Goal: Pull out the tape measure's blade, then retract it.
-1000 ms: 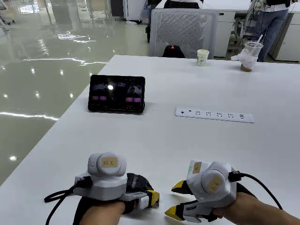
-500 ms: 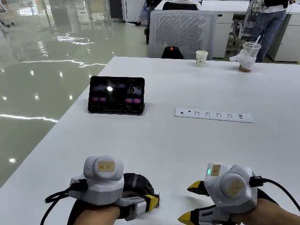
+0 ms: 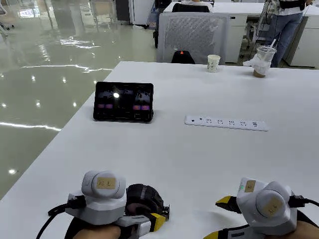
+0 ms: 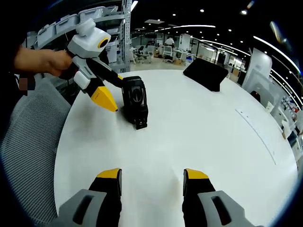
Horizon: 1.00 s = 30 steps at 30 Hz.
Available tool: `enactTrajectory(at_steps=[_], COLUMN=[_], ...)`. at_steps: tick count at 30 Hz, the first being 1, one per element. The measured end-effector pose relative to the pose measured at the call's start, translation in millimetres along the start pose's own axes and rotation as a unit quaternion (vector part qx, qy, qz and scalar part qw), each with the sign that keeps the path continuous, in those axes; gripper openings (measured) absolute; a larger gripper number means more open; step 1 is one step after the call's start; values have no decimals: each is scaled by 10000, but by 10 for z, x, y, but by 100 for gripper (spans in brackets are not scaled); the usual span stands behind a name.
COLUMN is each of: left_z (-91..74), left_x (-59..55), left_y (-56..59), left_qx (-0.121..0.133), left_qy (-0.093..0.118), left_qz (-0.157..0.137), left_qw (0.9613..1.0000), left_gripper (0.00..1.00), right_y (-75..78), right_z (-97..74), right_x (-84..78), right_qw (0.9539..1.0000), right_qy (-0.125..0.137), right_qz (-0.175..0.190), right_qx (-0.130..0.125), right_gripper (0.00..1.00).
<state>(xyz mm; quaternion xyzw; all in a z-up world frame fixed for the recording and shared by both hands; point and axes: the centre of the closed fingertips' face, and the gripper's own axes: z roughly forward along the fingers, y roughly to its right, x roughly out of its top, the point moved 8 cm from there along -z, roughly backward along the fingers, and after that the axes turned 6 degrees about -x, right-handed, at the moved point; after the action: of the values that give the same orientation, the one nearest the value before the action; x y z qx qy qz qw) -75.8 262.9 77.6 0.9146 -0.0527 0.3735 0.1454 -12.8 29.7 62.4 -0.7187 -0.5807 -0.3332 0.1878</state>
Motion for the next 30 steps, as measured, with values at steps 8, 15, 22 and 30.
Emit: enactTrajectory(at_steps=[8, 15, 22, 30], left_z=[-36, -57, -94, -152], left_x=[-5, -15, -64, -136], left_y=[9, 38, 31, 30], left_qx=[-104, -193, -238, -368], left_qy=[77, 88, 27, 138], left_qz=[106, 232, 323, 389], left_qw=[9999, 9995, 9992, 9985], left_gripper=[76, 77, 77, 77], right_y=[13, -5, -19, -45], right_z=[-140, -252, -364, -472], right_x=[-138, -224, -317, -411], right_qw=[9997, 9990, 9978, 9959], right_qy=[-24, -7, 9, 118], right_qz=[204, 358, 543, 758], right_qx=[-148, -263, -383, -476], right_gripper=[52, 54, 56, 60])
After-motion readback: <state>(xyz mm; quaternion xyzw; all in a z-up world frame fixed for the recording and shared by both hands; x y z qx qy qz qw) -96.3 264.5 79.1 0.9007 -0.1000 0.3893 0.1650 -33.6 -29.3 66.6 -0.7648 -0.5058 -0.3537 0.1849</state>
